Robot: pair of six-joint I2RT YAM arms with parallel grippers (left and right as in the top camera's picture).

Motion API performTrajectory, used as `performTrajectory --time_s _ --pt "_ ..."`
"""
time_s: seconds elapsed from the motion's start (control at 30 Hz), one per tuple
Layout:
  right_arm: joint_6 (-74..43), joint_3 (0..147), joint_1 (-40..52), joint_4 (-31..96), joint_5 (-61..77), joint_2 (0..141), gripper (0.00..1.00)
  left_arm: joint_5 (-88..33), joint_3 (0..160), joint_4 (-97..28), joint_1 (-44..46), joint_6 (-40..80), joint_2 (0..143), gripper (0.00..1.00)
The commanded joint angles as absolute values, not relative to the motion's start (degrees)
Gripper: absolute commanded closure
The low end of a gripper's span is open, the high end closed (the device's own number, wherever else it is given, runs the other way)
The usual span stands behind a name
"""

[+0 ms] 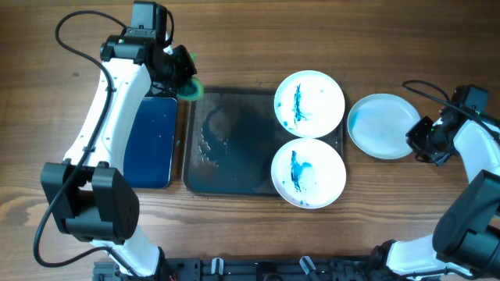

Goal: Clean dirty plates on tray and stack at the side
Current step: 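Lift the cleaned plate with right gripper and place it right of tray, then grasp the top-right stained plate rim with the right gripper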

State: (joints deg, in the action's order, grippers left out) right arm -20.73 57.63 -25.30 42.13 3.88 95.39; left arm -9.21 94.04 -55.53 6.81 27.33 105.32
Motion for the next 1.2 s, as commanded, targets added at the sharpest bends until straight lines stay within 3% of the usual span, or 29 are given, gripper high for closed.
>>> performTrajectory --time_s 0.0,0.07,0.13,0.23,0.37,0.63,0.77,0.83,0.9,0.97,1.03,1.17 --pt "-17.21 63.05 -24.88 47.16 6.70 95.29 0.48 -8.84 94.61 -55.07 7.03 27.88 105.06 0.96" --pt "-11.29 70.30 -22.98 50.63 14.96 95.29 0.46 -8.84 94.61 -55.09 7.03 27.88 105.08 0.96" --pt "-7.46 76.42 -17.63 50.35 22.37 95.37 0.53 -8.86 94.61 -55.05 7.03 27.90 105.08 0.96" --pt "-5.91 78.89 -6.04 45.52 21.87 97.97 0.54 -8.86 94.61 -54.06 7.03 27.92 105.08 0.96" --pt "-1.58 79.50 2.50 43.97 17.06 107.57 0.57 -8.88 94.61 -54.26 7.03 27.90 105.08 0.96" --pt "0.08 81.54 3.40 44.60 5.65 111.66 0.56 -8.86 94.61 -54.24 7.03 27.90 105.12 0.96" --pt "9.10 81.65 3.31 43.03 5.06 113.99 0.50 -8.86 94.61 -54.17 7.03 27.90 105.12 0.96" --pt "9.23 81.65 3.31 42.52 4.86 116.57 0.59 -8.86 94.61 -54.19 7.03 27.88 105.12 0.96" --pt "8.75 81.65 3.33 42.30 4.91 117.23 0.73 -8.84 94.61 -54.22 7.03 27.88 105.12 0.96" --pt "7.35 81.65 3.31 41.89 5.13 117.23 0.78 -8.84 94.61 -54.15 7.03 27.88 105.12 0.96" --pt "7.20 81.65 3.33 42.11 5.08 117.21 0.96 -8.84 94.61 -54.15 7.03 27.88 105.12 0.96" --pt "3.84 87.00 3.79 48.47 5.10 115.74 0.96 -8.86 94.61 -54.26 7.03 27.88 105.12 0.96"
